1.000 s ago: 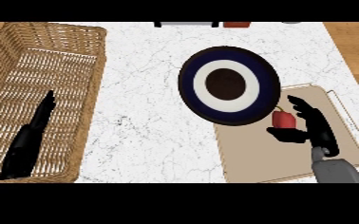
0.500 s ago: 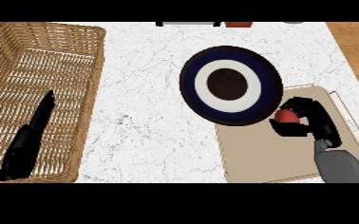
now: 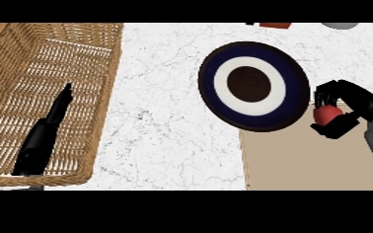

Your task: Pick the bell pepper from the tray and place it in the plate

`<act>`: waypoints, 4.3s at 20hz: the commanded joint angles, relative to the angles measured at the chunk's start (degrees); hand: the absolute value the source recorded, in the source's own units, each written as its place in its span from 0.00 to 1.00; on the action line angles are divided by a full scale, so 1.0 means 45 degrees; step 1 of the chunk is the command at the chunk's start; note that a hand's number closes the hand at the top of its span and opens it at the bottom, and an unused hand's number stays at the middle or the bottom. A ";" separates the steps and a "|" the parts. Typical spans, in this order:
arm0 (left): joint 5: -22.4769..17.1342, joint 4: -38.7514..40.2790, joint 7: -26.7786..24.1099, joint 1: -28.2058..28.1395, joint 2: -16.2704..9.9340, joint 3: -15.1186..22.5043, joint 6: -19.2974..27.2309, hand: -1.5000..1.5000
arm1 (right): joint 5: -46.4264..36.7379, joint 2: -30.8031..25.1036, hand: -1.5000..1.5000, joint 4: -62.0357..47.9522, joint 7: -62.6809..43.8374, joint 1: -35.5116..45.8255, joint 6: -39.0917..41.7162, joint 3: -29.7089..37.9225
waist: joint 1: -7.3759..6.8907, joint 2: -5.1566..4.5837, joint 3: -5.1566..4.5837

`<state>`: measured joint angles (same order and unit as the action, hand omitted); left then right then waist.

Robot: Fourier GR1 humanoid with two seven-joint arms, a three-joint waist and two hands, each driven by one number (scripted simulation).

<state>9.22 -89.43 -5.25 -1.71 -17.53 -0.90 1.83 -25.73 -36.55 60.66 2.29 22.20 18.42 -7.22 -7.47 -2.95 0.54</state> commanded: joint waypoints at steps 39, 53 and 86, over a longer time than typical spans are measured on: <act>0.0046 0.1113 -0.0985 -0.0531 -0.0029 -0.0594 0.0082 0.50 | 0.0972 0.2227 1.00 -0.8369 0.8076 0.9852 0.3111 0.0100 | 0.1025 0.0494 -0.0124; 0.0093 0.0723 -0.0552 -0.0716 -0.0171 -0.0820 -0.0192 0.50 | 0.0923 0.4901 0.00 -1.0425 0.5690 0.9694 0.2703 0.0106 | 0.1271 0.0549 -0.0118; 0.0411 0.0550 -0.0311 0.0148 0.0224 -0.0191 -0.0161 0.50 | 0.5386 0.0160 0.00 -1.1924 0.5727 0.8065 0.5138 0.5458 | 0.0277 -0.0086 -0.0009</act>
<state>10.70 -87.52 -5.42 -0.02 -16.70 -2.66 1.74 -1.19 -33.49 6.35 25.05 60.16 37.48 17.47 -5.44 -2.99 0.49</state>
